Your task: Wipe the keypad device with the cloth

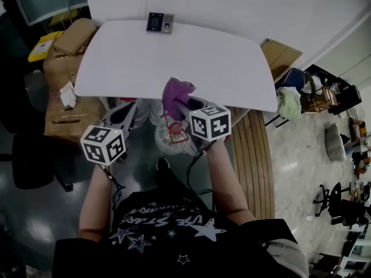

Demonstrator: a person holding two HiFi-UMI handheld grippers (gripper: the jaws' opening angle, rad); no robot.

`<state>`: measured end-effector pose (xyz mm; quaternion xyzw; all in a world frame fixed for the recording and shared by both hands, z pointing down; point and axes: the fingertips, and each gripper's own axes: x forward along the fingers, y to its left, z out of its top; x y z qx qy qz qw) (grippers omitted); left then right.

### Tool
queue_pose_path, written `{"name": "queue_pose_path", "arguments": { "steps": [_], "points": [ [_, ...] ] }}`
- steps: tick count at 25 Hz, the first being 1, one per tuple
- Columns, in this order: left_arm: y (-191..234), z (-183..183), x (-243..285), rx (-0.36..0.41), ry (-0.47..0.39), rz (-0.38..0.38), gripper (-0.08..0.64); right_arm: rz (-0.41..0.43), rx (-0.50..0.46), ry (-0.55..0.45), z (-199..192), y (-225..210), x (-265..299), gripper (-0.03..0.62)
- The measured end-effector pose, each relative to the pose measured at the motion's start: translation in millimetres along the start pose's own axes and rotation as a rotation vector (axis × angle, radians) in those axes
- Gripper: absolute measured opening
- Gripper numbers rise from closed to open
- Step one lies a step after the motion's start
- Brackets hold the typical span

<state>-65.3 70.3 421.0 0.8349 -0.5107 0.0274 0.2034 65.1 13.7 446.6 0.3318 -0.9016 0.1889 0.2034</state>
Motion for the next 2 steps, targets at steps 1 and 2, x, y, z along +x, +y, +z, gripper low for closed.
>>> {"name": "queue_pose_path", "arguments": {
  "steps": [1,2],
  "points": [
    [-4.6,-1.6,-8.4,0.003,-0.001,-0.003,0.006,-0.002,0.0,-0.001,-3.5,7.2,-5.9,0.095],
    [-9.1,-3.3,-16.7,0.007,-0.002,-0.006,0.006,-0.003,0.0,-0.002,-7.0,14.5,-11.8,0.095]
  ]
}}
